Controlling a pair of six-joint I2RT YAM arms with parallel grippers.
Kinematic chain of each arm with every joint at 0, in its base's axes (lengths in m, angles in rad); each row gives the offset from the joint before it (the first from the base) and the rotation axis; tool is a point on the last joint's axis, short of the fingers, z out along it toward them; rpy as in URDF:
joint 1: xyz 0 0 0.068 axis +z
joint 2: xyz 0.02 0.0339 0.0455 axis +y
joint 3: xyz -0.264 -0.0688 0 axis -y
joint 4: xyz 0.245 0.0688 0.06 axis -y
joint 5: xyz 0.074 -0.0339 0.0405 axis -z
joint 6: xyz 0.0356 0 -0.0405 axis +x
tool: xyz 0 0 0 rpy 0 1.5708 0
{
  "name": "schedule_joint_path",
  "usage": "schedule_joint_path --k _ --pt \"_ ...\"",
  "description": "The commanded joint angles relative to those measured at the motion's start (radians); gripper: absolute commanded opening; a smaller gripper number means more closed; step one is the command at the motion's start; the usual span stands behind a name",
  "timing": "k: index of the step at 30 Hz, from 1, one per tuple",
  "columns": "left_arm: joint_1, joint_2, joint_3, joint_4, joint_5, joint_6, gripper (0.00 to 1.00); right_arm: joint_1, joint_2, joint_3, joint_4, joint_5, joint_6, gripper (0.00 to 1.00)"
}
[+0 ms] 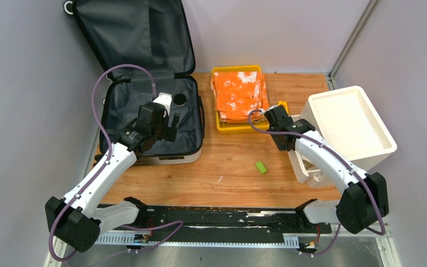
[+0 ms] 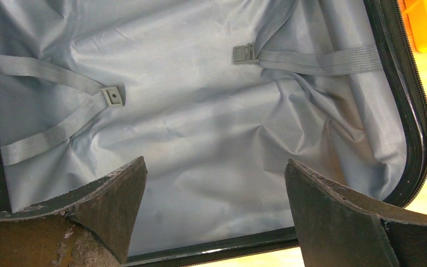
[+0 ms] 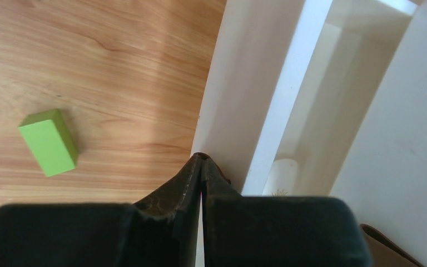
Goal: Open, take out, and arrange the luggage
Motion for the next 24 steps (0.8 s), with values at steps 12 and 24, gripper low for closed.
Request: schedule_joint_path --k 12,24 --pt "-0.002 -0.029 -0.008 0.035 0.018 0.027 1.00 -0.054 -0.012 -0.074 -0.005 0.385 -0.049 0.01" --pt "-0.002 -0.046 -0.010 0.031 0.047 0.024 1.00 -0.056 0.029 -0.034 -0.033 0.353 -0.025 0.00"
